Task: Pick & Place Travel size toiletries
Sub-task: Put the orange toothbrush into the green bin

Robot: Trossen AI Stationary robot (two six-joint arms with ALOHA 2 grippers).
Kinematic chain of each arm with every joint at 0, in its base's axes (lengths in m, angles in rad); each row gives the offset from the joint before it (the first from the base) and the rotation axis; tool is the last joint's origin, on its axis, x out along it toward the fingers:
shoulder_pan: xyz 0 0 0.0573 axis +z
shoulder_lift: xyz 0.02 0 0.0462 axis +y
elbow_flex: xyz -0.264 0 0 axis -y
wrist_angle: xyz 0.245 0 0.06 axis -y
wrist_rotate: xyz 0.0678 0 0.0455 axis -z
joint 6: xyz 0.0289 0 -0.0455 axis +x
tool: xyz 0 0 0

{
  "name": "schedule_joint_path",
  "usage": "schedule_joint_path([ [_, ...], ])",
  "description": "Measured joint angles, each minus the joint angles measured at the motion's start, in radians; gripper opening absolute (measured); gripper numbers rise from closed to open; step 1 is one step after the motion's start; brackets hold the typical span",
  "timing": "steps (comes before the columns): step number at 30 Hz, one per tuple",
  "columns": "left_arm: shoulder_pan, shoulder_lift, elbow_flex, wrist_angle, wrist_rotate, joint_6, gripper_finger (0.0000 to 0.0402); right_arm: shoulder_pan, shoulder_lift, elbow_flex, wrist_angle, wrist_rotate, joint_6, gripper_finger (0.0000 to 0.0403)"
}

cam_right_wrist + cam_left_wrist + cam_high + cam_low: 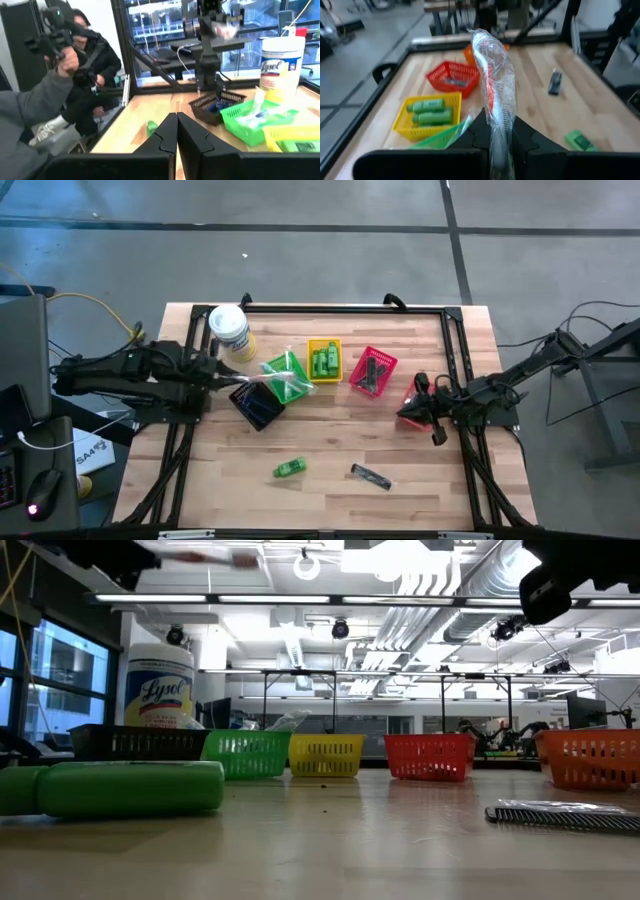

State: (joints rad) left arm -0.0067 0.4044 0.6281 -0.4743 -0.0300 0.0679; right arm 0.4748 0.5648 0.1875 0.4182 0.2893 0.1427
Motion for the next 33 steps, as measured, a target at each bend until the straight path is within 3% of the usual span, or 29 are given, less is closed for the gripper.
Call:
schedule_joint_path([
  [9,0.000,-0.050,0.000,0.017,0.030,0.013,0.0019,-0.088,-0.250,0.000,-0.289,0.002,0.019,0.0002],
  [12,0.000,-0.050,0.000,0.026,0.052,0.029,0.0019,-0.151,-0.316,0.000,-0.359,-0.063,0.038,0.0002],
  [19,0.000,-0.056,0.000,0.105,0.147,0.070,0.0019,-0.253,-0.406,-0.014,-0.383,-0.211,0.021,0.0002],
  [26,0.000,-0.078,-0.002,0.113,0.183,0.136,0.0019,-0.302,-0.452,-0.084,-0.378,-0.245,0.032,0.0002],
  [33,0.000,-0.222,-0.007,0.093,0.179,0.138,0.0019,-0.308,-0.494,-0.123,-0.377,-0.252,0.040,0.0002],
])
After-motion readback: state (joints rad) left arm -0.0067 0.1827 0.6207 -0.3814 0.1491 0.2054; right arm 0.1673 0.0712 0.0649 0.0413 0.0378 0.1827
